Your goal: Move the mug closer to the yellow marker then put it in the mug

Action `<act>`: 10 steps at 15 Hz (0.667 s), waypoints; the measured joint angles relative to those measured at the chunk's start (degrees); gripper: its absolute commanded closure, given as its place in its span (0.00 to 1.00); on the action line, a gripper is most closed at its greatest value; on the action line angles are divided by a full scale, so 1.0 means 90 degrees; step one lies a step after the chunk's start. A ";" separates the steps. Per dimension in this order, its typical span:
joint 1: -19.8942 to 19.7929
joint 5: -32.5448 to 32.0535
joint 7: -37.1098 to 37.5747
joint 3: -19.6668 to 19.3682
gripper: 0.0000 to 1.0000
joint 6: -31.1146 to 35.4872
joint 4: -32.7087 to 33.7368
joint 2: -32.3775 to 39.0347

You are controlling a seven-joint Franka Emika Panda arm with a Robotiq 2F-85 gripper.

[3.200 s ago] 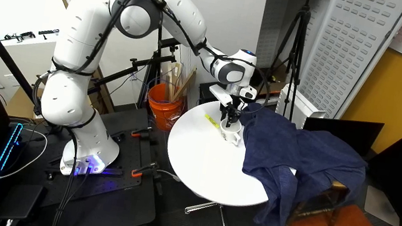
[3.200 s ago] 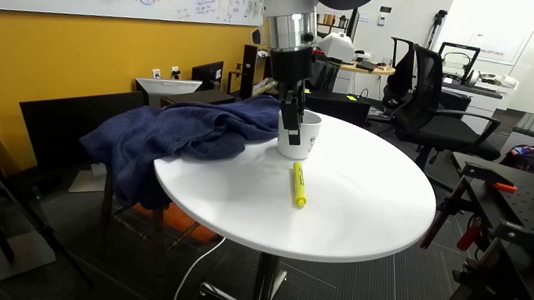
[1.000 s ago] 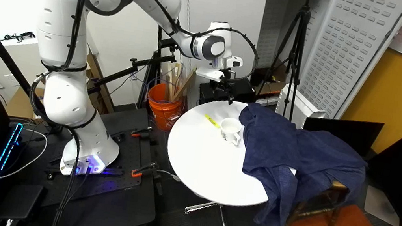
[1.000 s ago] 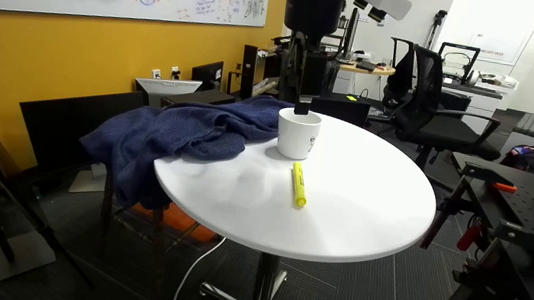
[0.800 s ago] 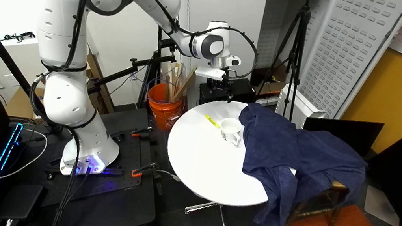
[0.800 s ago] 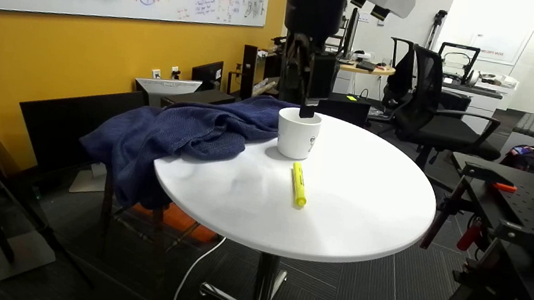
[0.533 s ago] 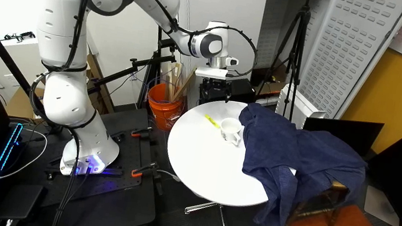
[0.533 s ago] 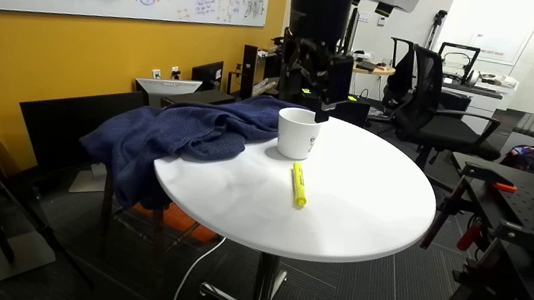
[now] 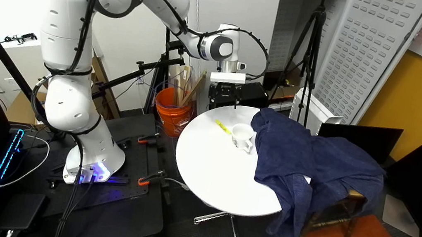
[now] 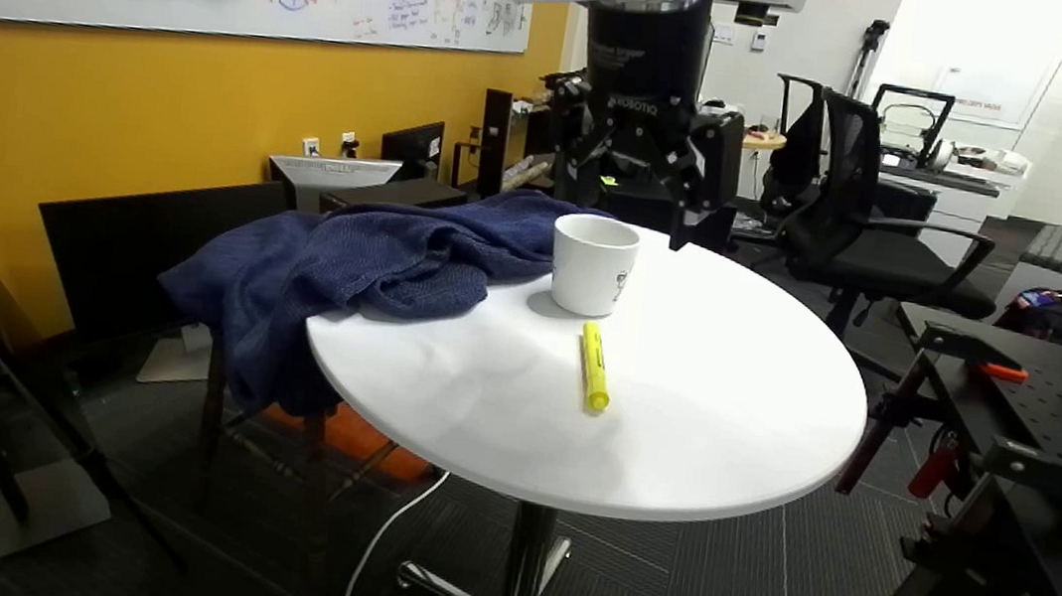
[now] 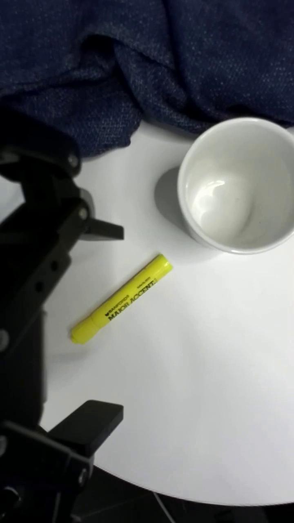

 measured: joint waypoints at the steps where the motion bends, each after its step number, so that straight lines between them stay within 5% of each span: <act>1: -0.0002 -0.0001 -0.0271 0.0004 0.00 -0.0041 0.0024 0.0038; 5: -0.0020 0.0017 -0.1183 0.0007 0.00 -0.0094 0.0116 0.0222; 10: -0.0031 0.0019 -0.1286 0.0007 0.00 -0.0098 0.0192 0.0317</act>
